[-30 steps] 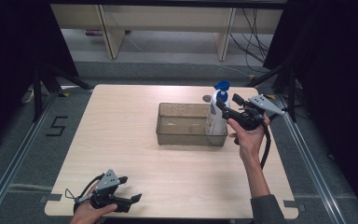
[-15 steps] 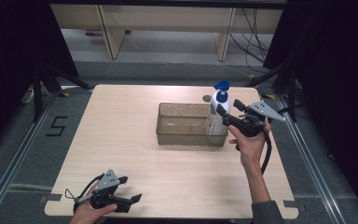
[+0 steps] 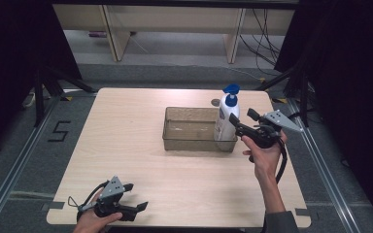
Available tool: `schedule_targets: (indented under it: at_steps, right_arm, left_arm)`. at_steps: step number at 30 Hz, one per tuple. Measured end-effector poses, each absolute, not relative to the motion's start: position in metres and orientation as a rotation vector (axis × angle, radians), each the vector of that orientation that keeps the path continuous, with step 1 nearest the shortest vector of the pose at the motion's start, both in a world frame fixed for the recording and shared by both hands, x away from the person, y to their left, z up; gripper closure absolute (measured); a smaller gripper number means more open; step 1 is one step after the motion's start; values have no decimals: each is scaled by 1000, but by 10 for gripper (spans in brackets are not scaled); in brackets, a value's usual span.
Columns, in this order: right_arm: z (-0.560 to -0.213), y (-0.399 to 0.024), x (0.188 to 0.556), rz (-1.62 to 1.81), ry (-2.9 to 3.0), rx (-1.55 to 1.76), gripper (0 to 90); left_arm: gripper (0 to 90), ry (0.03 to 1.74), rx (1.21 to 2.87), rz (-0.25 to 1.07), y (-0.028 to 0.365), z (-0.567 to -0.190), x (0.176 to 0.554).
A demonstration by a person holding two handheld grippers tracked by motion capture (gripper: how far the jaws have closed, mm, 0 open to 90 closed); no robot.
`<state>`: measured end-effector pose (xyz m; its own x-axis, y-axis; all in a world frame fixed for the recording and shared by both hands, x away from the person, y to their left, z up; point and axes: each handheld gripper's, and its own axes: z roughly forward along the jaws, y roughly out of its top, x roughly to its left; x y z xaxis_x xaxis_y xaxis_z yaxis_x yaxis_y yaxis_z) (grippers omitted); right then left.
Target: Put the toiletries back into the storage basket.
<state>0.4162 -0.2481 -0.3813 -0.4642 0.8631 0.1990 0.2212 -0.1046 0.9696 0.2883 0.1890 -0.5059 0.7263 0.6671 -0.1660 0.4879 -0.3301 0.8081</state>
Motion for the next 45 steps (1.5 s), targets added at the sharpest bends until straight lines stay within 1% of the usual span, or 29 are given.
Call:
schedule_targets:
  at_steps: [16, 17, 18, 20, 45]
  right_arm:
    - [-386, -244, 405, 1604, 1691, 1217, 228]
    - [-387, -244, 405, 1599, 1703, 1204, 226]
    - [-388, -244, 404, 1598, 1704, 1204, 226]
    - [-388, -243, 403, 1587, 1697, 1194, 227]
    - [-396, -239, 386, 1592, 1732, 1201, 229]
  left_arm:
    - [148, 882, 1979, 250, 189, -505, 288]
    - [149, 875, 2023, 260, 192, -504, 289]
    - [149, 875, 2023, 260, 192, -504, 289]
    - [148, 878, 1982, 247, 190, -505, 288]
    - [148, 877, 1989, 244, 191, -504, 289]
